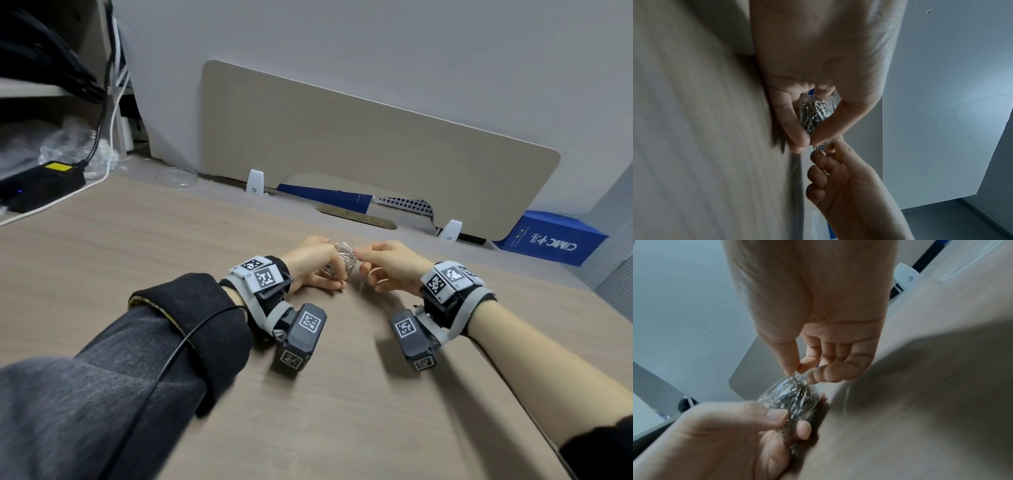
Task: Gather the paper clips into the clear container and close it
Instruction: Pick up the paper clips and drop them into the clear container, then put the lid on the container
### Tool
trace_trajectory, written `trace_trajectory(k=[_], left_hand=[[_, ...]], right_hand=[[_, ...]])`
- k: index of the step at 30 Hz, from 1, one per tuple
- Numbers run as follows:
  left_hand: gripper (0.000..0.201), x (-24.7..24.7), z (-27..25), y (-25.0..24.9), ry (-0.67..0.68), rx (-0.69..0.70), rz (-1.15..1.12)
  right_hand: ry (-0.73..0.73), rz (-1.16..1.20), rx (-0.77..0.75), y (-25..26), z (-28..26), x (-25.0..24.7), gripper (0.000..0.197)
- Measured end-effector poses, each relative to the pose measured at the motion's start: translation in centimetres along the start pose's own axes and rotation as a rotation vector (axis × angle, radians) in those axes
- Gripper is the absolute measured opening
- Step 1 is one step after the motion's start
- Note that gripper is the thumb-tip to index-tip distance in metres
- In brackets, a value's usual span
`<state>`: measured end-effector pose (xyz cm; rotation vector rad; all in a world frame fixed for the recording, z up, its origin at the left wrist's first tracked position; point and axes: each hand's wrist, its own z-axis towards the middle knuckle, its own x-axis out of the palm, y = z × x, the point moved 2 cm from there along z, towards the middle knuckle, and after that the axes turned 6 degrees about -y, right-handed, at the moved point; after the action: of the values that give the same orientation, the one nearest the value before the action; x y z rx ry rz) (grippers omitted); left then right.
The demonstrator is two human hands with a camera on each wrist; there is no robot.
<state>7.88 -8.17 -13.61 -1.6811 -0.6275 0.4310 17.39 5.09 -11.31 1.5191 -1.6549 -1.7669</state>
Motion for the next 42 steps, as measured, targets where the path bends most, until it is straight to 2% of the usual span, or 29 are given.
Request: trace_trajectory(k=[6,10,14,16,19,21,22,24,26,28,30,32,33,36,39,41,42], left_hand=[[0.06,1.1,-0.3,0.3,0.079,0.017,0.043],[0.051,2.0,-0.6,0.2,0.126,0.022,0.037],[0.051,2.8,-0.8,0.1,0.133,-0.001,-0.01],[0.052,3.5,-0.7,0.1,0.11,-0.016,-0.03],[0.063,5.3,-0.3,0.4,0.068,-0.028,-0.052],[0.067,7.1,0.1,0.6,0.073,-0.026,-0.051],[0.067,7.9,0.2,0.7,0.081,-0.023,-0.046],[0.069,9.1,0.3,0.7,0.085,-0.019,-0.04],[0.073,9.8,0.4,0.7,0.083,-0.02,-0.041],[0.07,9.9,0.4,0.7,0.079,-0.019,-0.049],[0.065,9.8,0.4,0.8,0.08,-0.028,-0.059],[0.061,9.7,0.4,0.7,0.084,-0.028,-0.056],[0.06,9.8,0.3,0.7,0.088,-0.032,-0.053],[0.061,9.5,0.1,0.6,0.094,-0.033,-0.048],[0.055,8.8,-0.9,0.4,0.113,-0.051,-0.056],[0.046,8.1,-1.7,0.5,0.131,-0.066,-0.059],[0.046,7.6,-1.8,0.6,0.129,-0.072,-0.062]], right_hand=[[0.007,0.007,0.066,-0.4,0.0,-1.4,0.017],[-0.005,-0.026,0.085,-0.7,-0.1,-2.0,0.019],[-0.106,0.047,0.04,-0.7,-0.9,-4.0,0.024],[-0.224,-0.061,0.008,-1.0,-1.5,-5.7,0.023],[-0.392,-0.39,-0.033,-1.9,-2.2,-8.2,0.018],[-0.46,-0.598,-0.042,-2.6,-2.6,-9.4,0.015],[-0.473,-0.696,-0.029,-3.0,-2.7,-9.9,0.02],[-0.441,-0.845,0.024,-4.1,-2.7,-10.4,0.043],[-0.362,-0.892,0.086,-5.4,-2.4,-10.4,0.064],[-0.295,-0.924,0.105,-6.4,-2.1,-10.1,0.068],[-0.283,-0.932,0.087,-6.6,-2.1,-9.9,0.056],[-0.283,-0.84,0.092,-6.0,-2.4,-9.8,0.046],[-0.283,-0.706,0.105,-5.5,-2.5,-9.8,0.045],[-0.317,0.093,0.168,-3.8,-2.9,-9.4,0.051],[-0.226,0.814,0.164,-3.0,-3.1,-7.5,0.054],[-0.188,1.121,0.153,-3.3,-2.8,-5.9,0.056],[-0.184,1.173,0.141,-3.4,-2.6,-5.1,0.055]])
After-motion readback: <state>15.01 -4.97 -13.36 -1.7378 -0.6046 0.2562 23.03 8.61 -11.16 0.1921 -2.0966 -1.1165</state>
